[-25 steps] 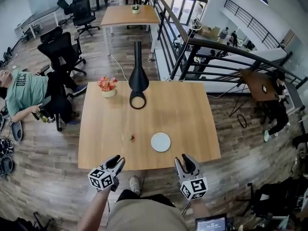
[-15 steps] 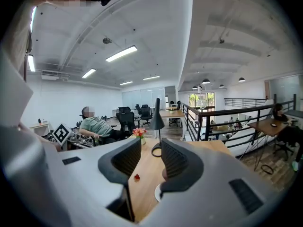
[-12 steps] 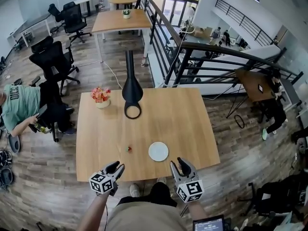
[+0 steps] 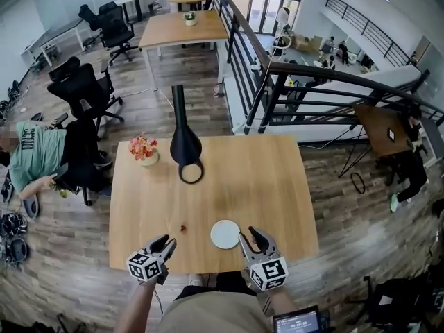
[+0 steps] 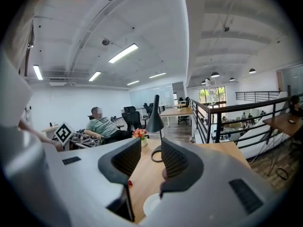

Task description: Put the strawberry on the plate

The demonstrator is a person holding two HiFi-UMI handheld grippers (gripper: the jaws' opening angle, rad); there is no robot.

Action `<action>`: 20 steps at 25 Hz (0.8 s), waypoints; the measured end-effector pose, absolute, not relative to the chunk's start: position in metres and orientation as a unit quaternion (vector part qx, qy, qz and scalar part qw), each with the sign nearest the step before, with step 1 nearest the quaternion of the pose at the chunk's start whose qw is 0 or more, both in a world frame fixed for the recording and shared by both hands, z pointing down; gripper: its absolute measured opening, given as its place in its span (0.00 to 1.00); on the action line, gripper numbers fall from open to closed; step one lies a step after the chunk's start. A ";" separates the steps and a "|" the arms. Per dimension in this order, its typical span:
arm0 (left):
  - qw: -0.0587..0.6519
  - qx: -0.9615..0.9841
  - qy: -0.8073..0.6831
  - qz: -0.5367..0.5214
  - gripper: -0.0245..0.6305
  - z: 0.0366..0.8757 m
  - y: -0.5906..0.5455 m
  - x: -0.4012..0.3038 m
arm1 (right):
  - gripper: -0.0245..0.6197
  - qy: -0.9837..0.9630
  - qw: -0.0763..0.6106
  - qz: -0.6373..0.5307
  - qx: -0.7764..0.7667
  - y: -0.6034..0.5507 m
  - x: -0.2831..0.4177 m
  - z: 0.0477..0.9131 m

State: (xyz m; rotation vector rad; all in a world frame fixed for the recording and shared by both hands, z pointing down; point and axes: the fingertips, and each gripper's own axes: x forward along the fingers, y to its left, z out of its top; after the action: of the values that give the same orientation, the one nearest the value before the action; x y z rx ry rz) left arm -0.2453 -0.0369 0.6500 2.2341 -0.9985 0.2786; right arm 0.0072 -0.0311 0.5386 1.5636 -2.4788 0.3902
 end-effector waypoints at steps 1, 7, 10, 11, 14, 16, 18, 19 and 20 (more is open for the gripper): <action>0.335 0.854 -0.384 0.106 0.22 0.650 -0.041 -0.240 | 0.25 -0.838 0.090 0.131 0.522 -0.039 0.012 0.538; 0.327 0.843 -0.410 0.120 0.22 0.650 -0.060 -0.220 | 0.25 -0.859 0.078 0.147 0.484 -0.080 0.030 0.549; 0.325 0.833 -0.427 0.133 0.22 0.658 -0.069 -0.212 | 0.25 -0.869 0.074 0.166 0.460 -0.098 0.034 0.562; 0.326 0.831 -0.429 0.139 0.22 0.662 -0.070 -0.207 | 0.25 -0.873 0.072 0.171 0.452 -0.103 0.035 0.565; 0.322 0.831 -0.420 0.171 0.22 0.678 -0.074 -0.194 | 0.25 -0.882 0.079 0.177 0.430 -0.115 0.035 0.576; 0.308 0.836 -0.405 0.205 0.22 0.691 -0.079 -0.189 | 0.25 -0.885 0.087 0.178 0.422 -0.120 0.032 0.580; 0.288 0.841 -0.387 0.245 0.22 0.710 -0.084 -0.188 | 0.25 -0.887 0.094 0.176 0.417 -0.122 0.028 0.581; 0.275 0.843 -0.378 0.267 0.22 0.722 -0.086 -0.189 | 0.25 -0.887 0.099 0.174 0.416 -0.123 0.025 0.582; 0.259 0.845 -0.369 0.290 0.22 0.735 -0.089 -0.192 | 0.25 -0.887 0.105 0.171 0.416 -0.124 0.023 0.584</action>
State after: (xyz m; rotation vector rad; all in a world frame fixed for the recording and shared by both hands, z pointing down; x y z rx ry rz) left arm -0.1916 -0.0892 0.7354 2.2897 -0.9991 0.7849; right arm 0.0226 -0.1236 0.5840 1.2249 -2.6143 0.5046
